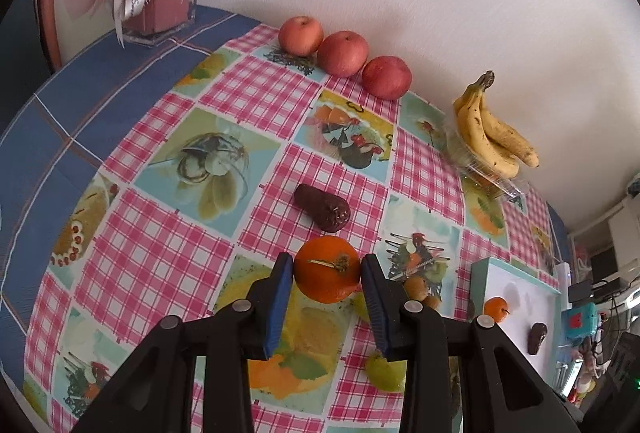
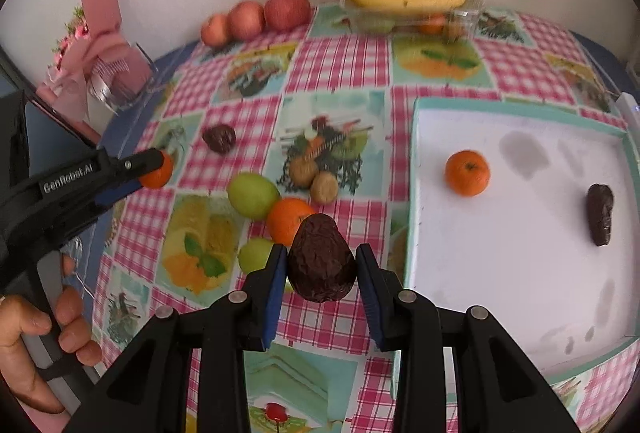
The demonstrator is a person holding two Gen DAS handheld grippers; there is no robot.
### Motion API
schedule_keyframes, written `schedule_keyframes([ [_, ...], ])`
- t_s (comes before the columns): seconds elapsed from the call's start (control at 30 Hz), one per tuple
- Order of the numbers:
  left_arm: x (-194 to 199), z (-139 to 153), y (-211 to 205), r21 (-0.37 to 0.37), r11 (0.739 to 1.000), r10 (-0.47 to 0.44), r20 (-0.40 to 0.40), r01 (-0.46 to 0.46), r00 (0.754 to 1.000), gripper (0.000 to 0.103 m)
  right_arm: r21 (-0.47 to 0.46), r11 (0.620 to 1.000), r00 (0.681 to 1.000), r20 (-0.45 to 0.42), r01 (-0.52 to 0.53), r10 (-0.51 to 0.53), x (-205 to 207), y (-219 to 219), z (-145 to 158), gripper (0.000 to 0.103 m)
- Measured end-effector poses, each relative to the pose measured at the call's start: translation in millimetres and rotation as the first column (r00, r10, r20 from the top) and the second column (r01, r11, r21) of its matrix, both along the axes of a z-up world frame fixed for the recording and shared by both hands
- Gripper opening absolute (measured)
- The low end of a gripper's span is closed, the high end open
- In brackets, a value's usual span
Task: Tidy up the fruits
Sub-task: 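Grasp a dark brown fruit with the right tool while the left grasps a tangerine, then carry the tangerine and brown fruit in both tools into the tray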
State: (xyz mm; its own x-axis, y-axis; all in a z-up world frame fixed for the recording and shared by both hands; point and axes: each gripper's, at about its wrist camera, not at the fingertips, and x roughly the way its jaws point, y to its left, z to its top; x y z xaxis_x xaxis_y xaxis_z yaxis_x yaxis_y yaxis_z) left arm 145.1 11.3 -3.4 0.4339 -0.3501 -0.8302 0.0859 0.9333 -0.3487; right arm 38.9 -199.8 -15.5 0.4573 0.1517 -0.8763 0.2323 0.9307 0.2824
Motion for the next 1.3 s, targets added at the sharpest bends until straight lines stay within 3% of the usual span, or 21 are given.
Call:
schedule_keyframes([
  [0.27,-15.6,3.6,-20.5,0.028,0.999,-0.029,0.016,0.029,0.999,0.037,0.016,0.999,0.999,0.005,0.051,-0.051,-10.4,-21.6,0.6,0.037],
  [0.67,-42.0,13.8,-80.1,0.074,0.984,-0.167,0.052,0.163,0.985,0.037,0.059,0.974,0.975,0.035,0.218,-0.221,-44.4,-81.8,5.7,0.037],
  [0.83,-52.5,16.6,-104.6,0.065,0.973,-0.223,0.06,0.219,0.973,0.037,0.057,0.948,0.947,0.045,0.314,-0.317,-66.5,-117.7,6.6,0.037],
  [1.03,-69.0,17.0,-133.5,0.071,0.955,-0.294,0.066,0.289,0.954,0.037,0.028,0.892,0.891,0.046,0.452,-0.453,-99.4,-161.3,7.5,0.037],
  [1.3,-95.2,8.9,-183.2,0.099,0.898,-0.435,0.059,0.428,0.898,0.037,-0.022,0.849,0.849,0.043,0.528,-0.527,-118.3,-186.2,7.0,0.037],
])
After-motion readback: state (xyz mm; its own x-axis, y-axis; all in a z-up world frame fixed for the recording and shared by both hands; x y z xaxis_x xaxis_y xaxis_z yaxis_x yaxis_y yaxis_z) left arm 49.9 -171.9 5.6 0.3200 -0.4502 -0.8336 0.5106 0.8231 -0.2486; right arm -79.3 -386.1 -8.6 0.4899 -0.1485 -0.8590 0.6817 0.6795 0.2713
